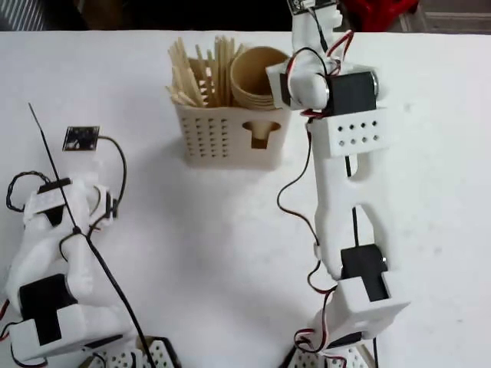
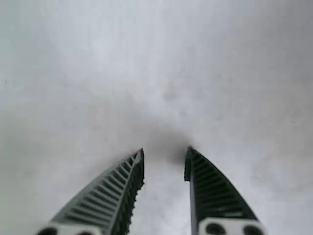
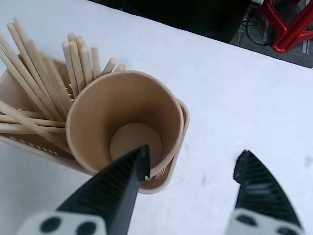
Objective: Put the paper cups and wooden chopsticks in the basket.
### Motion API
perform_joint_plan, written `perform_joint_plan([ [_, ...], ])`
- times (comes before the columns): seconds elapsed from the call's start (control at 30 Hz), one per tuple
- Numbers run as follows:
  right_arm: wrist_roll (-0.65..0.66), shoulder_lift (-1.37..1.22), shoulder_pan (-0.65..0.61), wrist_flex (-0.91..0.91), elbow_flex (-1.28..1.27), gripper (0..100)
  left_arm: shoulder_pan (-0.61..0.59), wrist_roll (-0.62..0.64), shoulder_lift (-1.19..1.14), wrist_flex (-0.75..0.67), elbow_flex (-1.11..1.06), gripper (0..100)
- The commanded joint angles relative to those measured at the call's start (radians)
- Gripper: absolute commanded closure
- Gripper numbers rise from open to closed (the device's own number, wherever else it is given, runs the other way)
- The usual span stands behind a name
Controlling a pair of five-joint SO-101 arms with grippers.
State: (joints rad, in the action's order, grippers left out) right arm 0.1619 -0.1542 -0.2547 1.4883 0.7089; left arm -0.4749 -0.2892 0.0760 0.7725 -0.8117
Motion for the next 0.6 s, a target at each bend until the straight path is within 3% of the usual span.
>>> perform_joint_plan([
  [0.0,-0.008,0.047,-0.010,-0.031,0.032,71.4,0.013,-0.011,-0.002,-0.015,0.006,85],
  [0.57,-0.005,-0.156,-0.001,-0.117,-0.002,72.4,0.013,-0.011,-0.001,-0.015,0.006,85],
])
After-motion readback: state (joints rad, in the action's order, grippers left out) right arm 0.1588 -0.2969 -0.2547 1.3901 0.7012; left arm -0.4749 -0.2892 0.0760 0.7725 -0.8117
